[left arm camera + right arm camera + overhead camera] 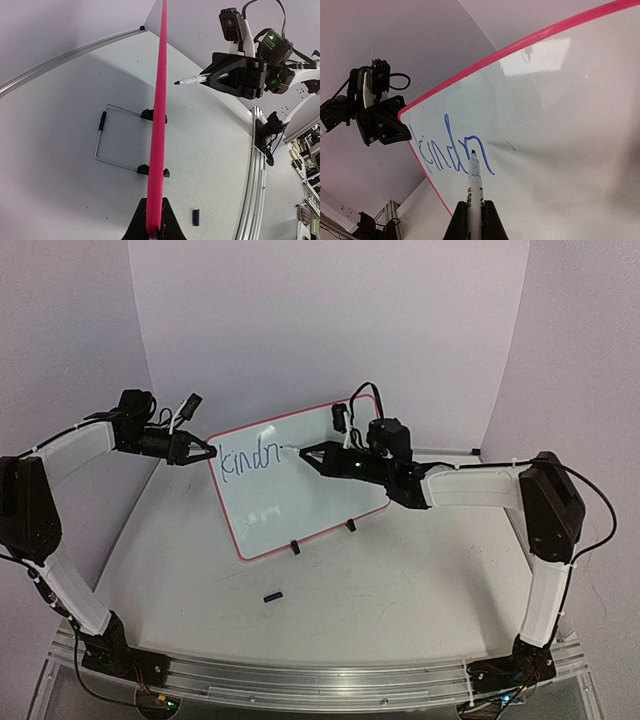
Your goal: Write a sentence on the whiteboard
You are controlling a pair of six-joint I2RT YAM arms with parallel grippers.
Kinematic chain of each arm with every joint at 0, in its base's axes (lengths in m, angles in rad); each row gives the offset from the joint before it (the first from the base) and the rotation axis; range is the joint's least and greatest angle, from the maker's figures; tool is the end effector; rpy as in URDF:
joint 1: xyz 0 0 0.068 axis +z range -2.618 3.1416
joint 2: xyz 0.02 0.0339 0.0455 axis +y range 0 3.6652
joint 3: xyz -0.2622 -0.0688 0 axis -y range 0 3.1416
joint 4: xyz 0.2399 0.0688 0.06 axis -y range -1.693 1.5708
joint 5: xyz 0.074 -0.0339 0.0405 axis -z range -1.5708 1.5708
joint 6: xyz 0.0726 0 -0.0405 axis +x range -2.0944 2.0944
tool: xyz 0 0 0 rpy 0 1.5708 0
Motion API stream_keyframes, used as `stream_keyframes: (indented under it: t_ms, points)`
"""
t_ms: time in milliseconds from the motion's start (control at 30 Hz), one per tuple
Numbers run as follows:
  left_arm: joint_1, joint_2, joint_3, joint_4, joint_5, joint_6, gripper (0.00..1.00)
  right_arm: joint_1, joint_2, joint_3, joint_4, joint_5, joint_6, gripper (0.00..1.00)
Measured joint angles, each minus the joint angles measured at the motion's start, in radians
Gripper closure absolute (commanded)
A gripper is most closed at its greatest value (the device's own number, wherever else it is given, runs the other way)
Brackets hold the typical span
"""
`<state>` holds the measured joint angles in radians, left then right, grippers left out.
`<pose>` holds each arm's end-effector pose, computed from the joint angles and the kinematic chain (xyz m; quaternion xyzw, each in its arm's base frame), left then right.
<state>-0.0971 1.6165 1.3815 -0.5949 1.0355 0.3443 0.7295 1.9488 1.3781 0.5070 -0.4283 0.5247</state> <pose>0.3465 -0.0965 0.2960 0.3522 0.7511 -0.4190 0.3691 0.3458 0.3496 0.2692 -0.2175 0.6940 0.5178 0.4504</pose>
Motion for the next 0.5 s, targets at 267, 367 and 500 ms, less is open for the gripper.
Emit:
stream_keyframes:
  t_ms: [267,367,500]
  points:
    - [0.0,0.0,0.0,0.0,0.0,0.0,1.0,-0.014,0.016,0.003,-0.001,0.006,0.004,1.0]
    - [0.0,0.0,0.0,0.0,0.0,0.0,1.0,-0.019,0.016,0.003,-0.001,0.015,0.005,1.0]
    - [0.0,0.0,0.0,0.0,0.0,-0.001,1.0,-0.027,0.016,0.003,0.0,0.019,0.007,1.0]
